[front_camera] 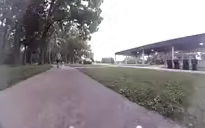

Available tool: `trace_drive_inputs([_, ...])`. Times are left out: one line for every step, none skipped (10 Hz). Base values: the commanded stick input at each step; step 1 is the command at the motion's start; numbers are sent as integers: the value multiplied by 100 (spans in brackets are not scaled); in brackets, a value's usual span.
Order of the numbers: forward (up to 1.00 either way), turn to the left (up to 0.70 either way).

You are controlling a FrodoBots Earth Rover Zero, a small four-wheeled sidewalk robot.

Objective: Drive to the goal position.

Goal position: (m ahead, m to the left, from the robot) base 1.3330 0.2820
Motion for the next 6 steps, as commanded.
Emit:
trace_drive_inputs([70, 11])
trace_drive_inputs([70, 10])
trace_drive_inputs([70, 8])
trace_drive_inputs([70, 6])
trace_drive_inputs([70, 5])
trace_drive_inputs([70, 3])
